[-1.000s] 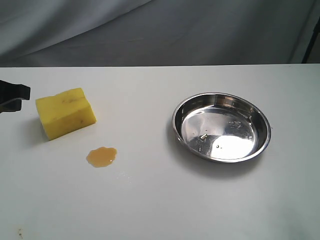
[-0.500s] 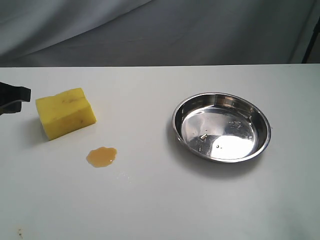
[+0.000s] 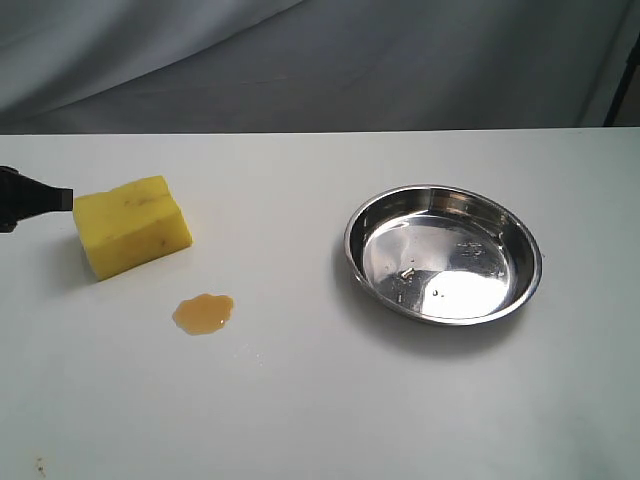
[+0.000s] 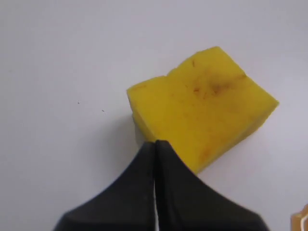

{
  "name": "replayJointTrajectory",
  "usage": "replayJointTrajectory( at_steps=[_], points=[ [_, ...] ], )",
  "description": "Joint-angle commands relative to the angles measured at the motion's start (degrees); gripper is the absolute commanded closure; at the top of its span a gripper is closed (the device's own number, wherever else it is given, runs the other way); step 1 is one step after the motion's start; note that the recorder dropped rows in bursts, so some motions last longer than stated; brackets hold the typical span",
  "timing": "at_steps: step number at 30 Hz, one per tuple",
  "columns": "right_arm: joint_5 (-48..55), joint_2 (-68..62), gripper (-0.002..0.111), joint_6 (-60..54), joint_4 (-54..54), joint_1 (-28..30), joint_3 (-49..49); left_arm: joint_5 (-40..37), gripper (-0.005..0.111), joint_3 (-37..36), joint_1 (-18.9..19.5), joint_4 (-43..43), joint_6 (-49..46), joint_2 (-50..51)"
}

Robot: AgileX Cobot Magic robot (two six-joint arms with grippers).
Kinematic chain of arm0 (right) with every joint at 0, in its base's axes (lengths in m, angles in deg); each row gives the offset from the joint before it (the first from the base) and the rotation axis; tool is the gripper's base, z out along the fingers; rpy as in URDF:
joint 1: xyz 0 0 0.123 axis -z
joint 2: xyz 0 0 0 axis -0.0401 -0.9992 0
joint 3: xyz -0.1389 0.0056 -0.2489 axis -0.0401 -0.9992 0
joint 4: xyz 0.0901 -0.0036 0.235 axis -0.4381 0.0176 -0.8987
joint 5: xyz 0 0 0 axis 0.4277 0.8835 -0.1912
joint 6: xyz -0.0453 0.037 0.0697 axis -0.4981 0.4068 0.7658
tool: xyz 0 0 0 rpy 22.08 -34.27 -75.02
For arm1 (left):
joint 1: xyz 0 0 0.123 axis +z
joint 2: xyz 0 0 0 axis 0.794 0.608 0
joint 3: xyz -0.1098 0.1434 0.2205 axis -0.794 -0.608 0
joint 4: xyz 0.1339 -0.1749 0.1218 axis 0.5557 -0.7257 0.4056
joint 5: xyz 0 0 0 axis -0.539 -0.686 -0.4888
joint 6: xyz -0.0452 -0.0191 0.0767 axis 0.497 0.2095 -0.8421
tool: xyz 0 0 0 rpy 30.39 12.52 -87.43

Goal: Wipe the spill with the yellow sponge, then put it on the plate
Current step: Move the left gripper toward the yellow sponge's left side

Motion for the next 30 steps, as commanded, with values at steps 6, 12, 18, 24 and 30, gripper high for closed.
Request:
replayJointTrajectory(
  at_steps=[6, 12, 18, 24, 30],
  points=[
    [-0.21, 0.38, 0.108, 0.26, 0.38, -0.08, -0.22, 8.51, 0.106, -0.13, -0.28, -0.10, -0.49, 5.85],
    [-0.21, 0.38, 0.108, 0.26, 0.38, -0.08, -0.22, 10.69, 0.106, -0.13, -0.28, 0.17, -0.49, 6.32],
    [-0.21, 0.38, 0.108, 0.26, 0.38, -0.08, -0.22, 10.93, 0.106, -0.13, -0.28, 0.17, -0.49, 6.32],
    [-0.21, 0.38, 0.108, 0.26, 0.38, -0.08, -0.22, 11.15, 0.098, -0.13, -0.28, 0.17, -0.72, 6.32],
    [-0.21, 0.38, 0.108, 0.26, 0.38, -0.08, -0.22, 11.10, 0.044, -0.13, -0.28, 0.17, -0.72, 6.32]
  ],
)
